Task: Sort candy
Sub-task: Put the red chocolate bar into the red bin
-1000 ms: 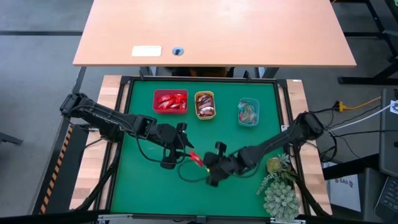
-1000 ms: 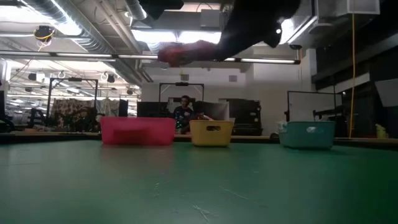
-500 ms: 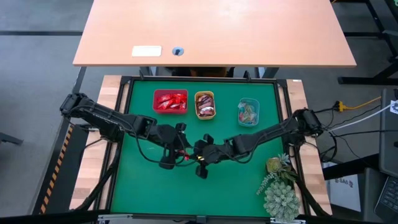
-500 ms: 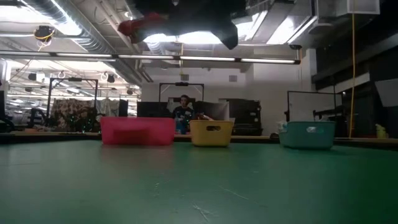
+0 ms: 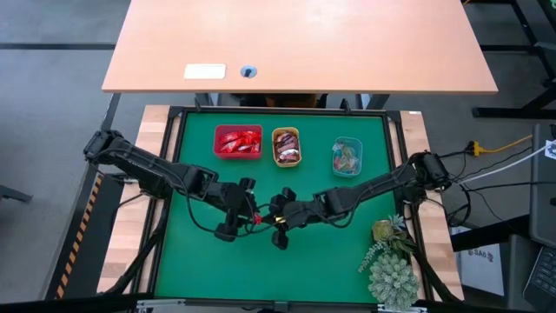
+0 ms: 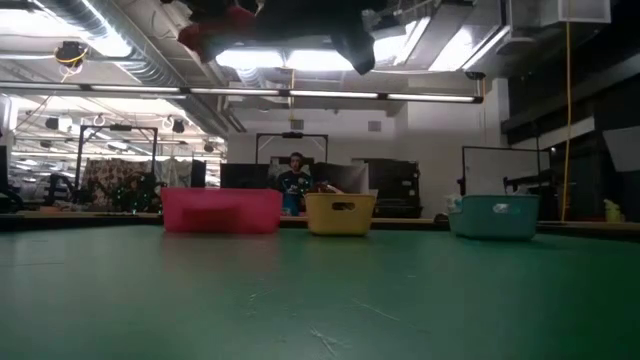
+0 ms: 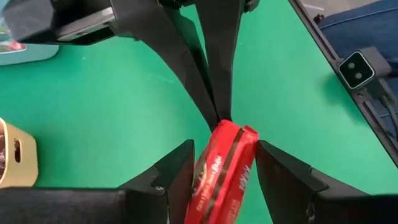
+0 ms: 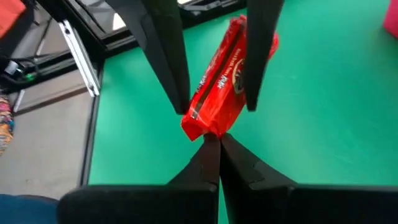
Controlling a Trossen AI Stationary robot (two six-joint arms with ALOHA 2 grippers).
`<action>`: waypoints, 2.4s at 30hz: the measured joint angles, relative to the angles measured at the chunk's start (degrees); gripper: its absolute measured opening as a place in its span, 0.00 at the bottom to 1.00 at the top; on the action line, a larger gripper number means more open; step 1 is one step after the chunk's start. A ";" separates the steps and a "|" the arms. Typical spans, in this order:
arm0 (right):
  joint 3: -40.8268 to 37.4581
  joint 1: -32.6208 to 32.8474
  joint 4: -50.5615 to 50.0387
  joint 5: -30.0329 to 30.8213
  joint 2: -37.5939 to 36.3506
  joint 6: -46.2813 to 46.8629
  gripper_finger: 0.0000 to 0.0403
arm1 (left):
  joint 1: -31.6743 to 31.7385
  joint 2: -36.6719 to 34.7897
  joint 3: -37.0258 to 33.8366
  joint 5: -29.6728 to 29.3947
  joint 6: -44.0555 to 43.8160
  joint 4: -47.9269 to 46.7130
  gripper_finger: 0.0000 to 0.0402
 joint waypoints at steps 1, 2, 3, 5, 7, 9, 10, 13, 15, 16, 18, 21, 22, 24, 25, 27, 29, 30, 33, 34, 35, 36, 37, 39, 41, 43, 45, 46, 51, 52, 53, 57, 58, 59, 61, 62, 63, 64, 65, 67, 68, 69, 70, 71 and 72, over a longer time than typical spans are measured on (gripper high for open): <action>0.00 -0.01 0.44 -0.32 0.00 0.03 0.01 | -0.09 0.00 0.00 0.02 0.00 -0.03 0.41; 0.00 -0.01 0.72 -0.94 0.00 0.03 0.01 | -0.14 0.00 0.00 0.07 0.00 -0.03 0.41; 0.00 -0.01 1.14 -1.27 0.00 0.04 0.01 | -0.20 0.00 0.00 0.11 0.00 -0.05 0.41; 0.00 -0.03 2.07 -1.73 0.02 0.02 0.01 | -0.23 0.00 0.00 0.34 0.00 -0.05 0.41; 0.00 -0.03 2.22 -2.07 0.02 0.02 0.01 | -0.23 0.00 0.00 0.35 0.00 -0.10 0.41; 0.00 -0.03 2.20 -2.14 0.02 0.02 0.01 | -0.21 0.00 0.00 0.26 0.00 -0.19 0.41; 0.00 -0.03 2.20 -2.14 0.02 0.02 0.01 | -0.21 0.00 0.00 0.24 0.00 -0.19 0.41; 0.00 -0.03 2.20 -2.16 0.02 0.02 0.01 | -0.21 0.00 0.00 0.15 0.00 -0.19 0.40; 0.00 -0.03 2.20 -2.14 0.02 0.02 0.01 | -0.21 0.00 0.00 0.15 0.00 -0.19 0.39; 0.00 -0.03 2.20 -2.14 0.02 0.02 0.01 | -0.21 0.00 0.00 0.15 0.00 -0.19 0.38; 0.00 -0.03 2.20 -2.14 0.02 0.02 0.01 | -0.21 0.00 0.00 0.15 0.00 -0.19 0.35; 0.00 -0.03 2.20 -2.14 0.02 0.02 0.01 | -0.21 0.01 0.00 0.15 0.00 -0.19 0.32; 0.00 -0.03 2.20 -2.14 0.02 0.02 0.01 | -0.21 0.00 0.00 0.15 0.00 -0.19 0.31; 0.00 -0.03 2.20 -2.14 0.02 0.02 0.01 | -0.21 0.00 0.00 0.13 0.00 -0.17 0.30; 0.00 -0.03 2.22 -2.14 0.02 0.02 0.01 | -0.21 0.00 0.00 0.11 0.00 -0.16 0.30; 0.00 -0.03 2.22 -2.14 0.02 0.02 0.01 | -0.21 0.01 0.00 0.07 -0.02 -0.16 0.30; 0.00 -0.03 2.22 -2.14 0.02 0.02 0.01 | -0.20 0.00 0.00 -0.01 -0.01 -0.14 0.30; 0.00 -0.03 2.22 -2.16 0.02 0.02 0.01 | -0.18 0.00 0.00 -0.09 0.00 -0.12 0.30; 0.00 -0.42 2.25 -2.44 0.02 0.02 0.01 | -0.18 0.00 0.00 -0.12 -0.02 -0.10 0.29; 0.00 -0.43 2.25 -2.97 0.02 0.02 0.01 | -0.18 0.00 0.00 -0.11 -0.02 -0.10 0.29; 0.00 -0.48 2.26 -3.69 0.02 -0.01 0.01 | -0.18 0.00 0.00 -0.10 -0.02 -0.11 0.29; 0.00 -0.63 2.31 -4.16 0.02 -0.01 0.01 | -0.18 0.00 0.00 -0.11 -0.02 -0.12 0.29; 0.00 -0.86 2.31 -4.44 0.02 0.00 0.01 | -0.18 0.00 0.00 -0.11 -0.02 -0.12 0.29; 0.00 -0.88 2.31 -4.73 0.02 0.00 0.01 | -0.18 0.00 0.00 -0.11 -0.02 -0.12 0.29; 0.00 -0.98 2.33 -4.74 0.02 0.00 0.01 | -0.18 0.00 0.00 -0.09 -0.02 -0.10 0.29; 0.00 -1.12 2.35 -5.55 0.02 0.00 0.04 | -0.18 0.00 0.00 -0.09 -0.02 -0.10 0.29; 0.06 -1.17 2.37 -6.09 0.02 0.00 0.08 | -0.17 0.00 0.00 -0.13 -0.02 -0.10 0.29; 0.07 -1.17 2.37 -6.12 0.02 0.02 0.11 | -0.14 0.00 0.00 -0.15 -0.02 -0.08 0.29; 0.09 -2.03 0.42 -9.49 -1.43 0.06 0.21 | 0.19 0.02 0.00 -0.44 -0.04 0.49 0.29; 0.09 -2.41 -0.30 -10.61 -2.05 0.07 0.22 | 0.39 0.02 0.00 -0.51 -0.04 0.51 0.29; 0.09 -2.78 -0.90 -11.77 -2.61 0.05 0.23 | 0.73 0.00 0.00 -0.55 -0.07 0.51 0.29; 0.09 -4.54 -3.00 -15.27 -5.49 -0.46 0.23 | 2.92 0.02 0.00 -0.70 -0.07 0.35 0.29; 0.09 -5.06 -3.59 -15.94 -6.19 -0.62 0.23 | 3.59 0.00 0.00 -0.69 -0.07 0.38 0.29; 0.09 -5.55 -4.18 -16.38 -6.88 -0.78 0.23 | 4.26 0.01 0.00 -0.67 -0.07 0.36 0.29; 0.09 -6.44 -5.90 -16.63 -8.39 -1.85 0.23 | 5.67 0.02 0.00 -0.55 -0.07 0.34 0.29; 0.09 -6.93 -6.37 -16.61 -9.09 -2.27 0.24 | 6.44 0.00 0.00 -0.50 -0.07 0.34 0.29; 0.10 -7.47 -7.14 -16.56 -9.86 -2.87 0.24 | 7.20 0.01 0.00 -0.50 -0.05 0.31 0.29; 0.10 -7.94 -8.33 -16.55 -10.57 -3.45 0.24 | 8.03 0.02 0.00 -0.50 -0.01 0.28 0.29; 0.11 -8.34 -9.58 -16.52 -11.19 -3.75 0.24 | 8.83 0.01 0.00 -0.46 0.00 0.25 0.29; 0.11 -9.21 -12.12 -16.21 -12.36 -4.43 0.24 | 10.14 0.02 0.00 0.04 -0.06 0.22 0.29; 0.09 -9.58 -13.68 -16.17 -12.85 -4.84 0.24 | 10.61 0.01 0.00 0.53 -0.15 0.15 0.29; 0.11 -9.82 -14.62 -16.13 -13.34 -4.98 0.24 | 10.87 0.00 0.00 1.17 -0.20 -0.01 0.29; 0.11 -9.91 -15.75 -16.14 -13.61 -5.06 0.24 | 10.92 0.05 0.00 2.08 -0.23 -0.26 0.29; 0.11 -9.91 -17.00 -16.13 -13.66 -5.08 0.24 | 10.80 0.42 0.00 3.21 -0.28 -0.38 0.29; 0.11 -9.89 -17.91 -16.04 -13.64 -5.08 0.24 | 10.46 0.77 0.02 4.29 -0.42 -0.44 0.29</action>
